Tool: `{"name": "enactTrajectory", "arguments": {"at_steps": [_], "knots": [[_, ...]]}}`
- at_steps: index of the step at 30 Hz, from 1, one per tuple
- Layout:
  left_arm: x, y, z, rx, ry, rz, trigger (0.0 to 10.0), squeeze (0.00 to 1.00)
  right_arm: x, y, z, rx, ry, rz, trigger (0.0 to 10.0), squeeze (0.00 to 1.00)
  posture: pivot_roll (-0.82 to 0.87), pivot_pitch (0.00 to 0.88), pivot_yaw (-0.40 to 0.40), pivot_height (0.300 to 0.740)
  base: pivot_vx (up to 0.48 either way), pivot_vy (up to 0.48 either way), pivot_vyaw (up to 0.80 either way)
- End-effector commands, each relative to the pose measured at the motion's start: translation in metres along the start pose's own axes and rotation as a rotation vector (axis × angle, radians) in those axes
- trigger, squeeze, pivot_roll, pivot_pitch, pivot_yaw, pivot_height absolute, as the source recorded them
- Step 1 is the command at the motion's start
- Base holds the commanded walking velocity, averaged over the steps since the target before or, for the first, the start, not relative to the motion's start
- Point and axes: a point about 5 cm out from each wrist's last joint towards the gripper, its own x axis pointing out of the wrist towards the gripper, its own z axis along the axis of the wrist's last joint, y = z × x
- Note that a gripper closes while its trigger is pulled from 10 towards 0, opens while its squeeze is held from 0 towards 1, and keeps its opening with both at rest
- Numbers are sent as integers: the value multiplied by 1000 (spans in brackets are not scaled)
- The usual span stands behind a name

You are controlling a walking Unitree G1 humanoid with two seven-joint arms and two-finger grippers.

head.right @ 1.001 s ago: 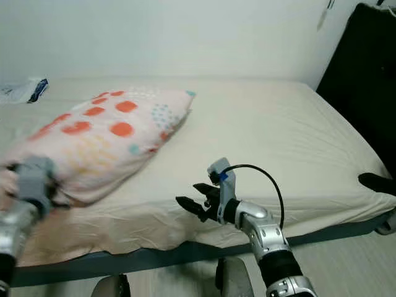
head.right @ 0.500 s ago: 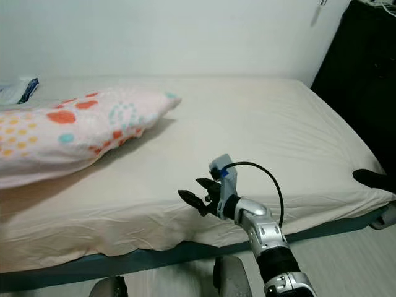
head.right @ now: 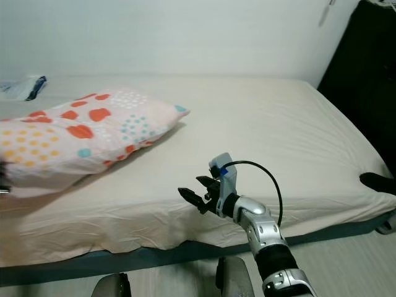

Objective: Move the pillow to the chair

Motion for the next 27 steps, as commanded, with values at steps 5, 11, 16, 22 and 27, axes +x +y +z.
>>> {"name": "enactTrajectory", "arguments": {"at_steps": [5,11,16,22,27], "knots": [[4,12,25,-29,-120,78,10000,0,-3,-8,2,0,-23,-59,10000,0,15,0,-115,563,0,0,0],[4,18,27,-54,-130,80,10000,90,-3,-9,2,-2,-21,-60,10000,0,19,0,-115,563,0,0,0],[0,-3,19,-51,-135,-120,10000,1000,-2,-8,1,-2,-18,-60,10000,0,16,0,-118,563,0,0,0],[-12,-17,-9,154,22,-388,10000,0,-2,-8,-1,-7,2,-58,10000,0,20,0,-131,563,0,0,0],[-16,16,-30,351,192,-355,10000,0,-2,-9,-3,-8,15,-57,10000,0,23,0,-132,563,0,0,0]]}}
